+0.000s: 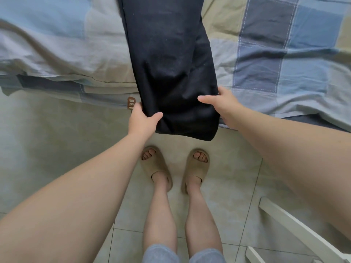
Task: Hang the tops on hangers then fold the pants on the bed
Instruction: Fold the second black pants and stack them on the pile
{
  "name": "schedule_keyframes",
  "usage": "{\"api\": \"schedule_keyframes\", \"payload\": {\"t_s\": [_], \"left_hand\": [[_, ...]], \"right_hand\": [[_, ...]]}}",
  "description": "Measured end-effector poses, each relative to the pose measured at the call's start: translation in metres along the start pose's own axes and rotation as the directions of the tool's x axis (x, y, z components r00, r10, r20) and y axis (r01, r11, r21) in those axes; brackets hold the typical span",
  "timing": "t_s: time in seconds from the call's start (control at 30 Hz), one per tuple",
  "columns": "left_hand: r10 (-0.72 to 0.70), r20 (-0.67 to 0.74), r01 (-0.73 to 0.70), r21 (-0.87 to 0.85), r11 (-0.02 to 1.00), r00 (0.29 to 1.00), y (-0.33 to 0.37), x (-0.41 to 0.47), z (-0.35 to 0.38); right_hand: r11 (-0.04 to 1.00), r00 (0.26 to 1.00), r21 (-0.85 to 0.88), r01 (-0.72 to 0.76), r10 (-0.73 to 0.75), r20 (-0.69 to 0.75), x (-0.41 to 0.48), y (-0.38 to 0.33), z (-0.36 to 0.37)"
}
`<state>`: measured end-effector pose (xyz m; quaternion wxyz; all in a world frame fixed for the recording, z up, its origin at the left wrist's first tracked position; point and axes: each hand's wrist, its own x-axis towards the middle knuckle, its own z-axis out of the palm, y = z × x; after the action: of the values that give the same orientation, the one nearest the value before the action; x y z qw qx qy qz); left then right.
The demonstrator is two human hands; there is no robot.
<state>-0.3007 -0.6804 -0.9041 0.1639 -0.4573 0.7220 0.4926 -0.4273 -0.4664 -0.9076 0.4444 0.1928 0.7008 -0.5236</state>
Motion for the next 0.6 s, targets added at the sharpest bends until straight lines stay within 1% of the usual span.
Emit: {"api": "schedule_keyframes", "payload": {"t_s": [0.07, 0.13, 0.27, 0.4, 0.53, 0.6], "left_hand": [[-0.026, 0.071, 0.024, 0.022, 0.999, 0.997, -0.001, 0.000, -0.002], [-0.075, 0.120, 0.070, 0.040, 0.997, 0.990, -0.002, -0.005, -0.003], [-0.145, 0.174, 0.142, 0.028, 0.989, 0.974, -0.005, -0.027, -0.015], [-0.137, 0.246, 0.131, 0.041, 0.991, 0.959, -0.002, -0.055, -0.039], [-0.137, 0.334, 0.119, 0.074, 0.990, 0.932, 0.004, -0.089, -0.067], [-0.126, 0.343, 0.107, 0.074, 0.992, 0.931, 0.005, -0.110, -0.078]], "right_hand": [[0.998, 0.994, 0.031, -0.049, 0.046, 0.094, 0.000, 0.001, 0.000], [0.994, 0.989, 0.030, -0.107, 0.104, 0.110, -0.007, 0.003, 0.000], [0.988, 0.985, -0.035, -0.152, 0.154, 0.074, -0.039, 0.008, -0.001], [0.977, 0.981, -0.096, -0.190, 0.192, 0.013, -0.084, 0.018, 0.000], [0.979, 0.980, -0.047, -0.199, 0.198, -0.021, -0.135, 0.029, 0.009], [0.981, 0.979, 0.001, -0.196, 0.195, -0.058, -0.161, 0.031, 0.016]]}}
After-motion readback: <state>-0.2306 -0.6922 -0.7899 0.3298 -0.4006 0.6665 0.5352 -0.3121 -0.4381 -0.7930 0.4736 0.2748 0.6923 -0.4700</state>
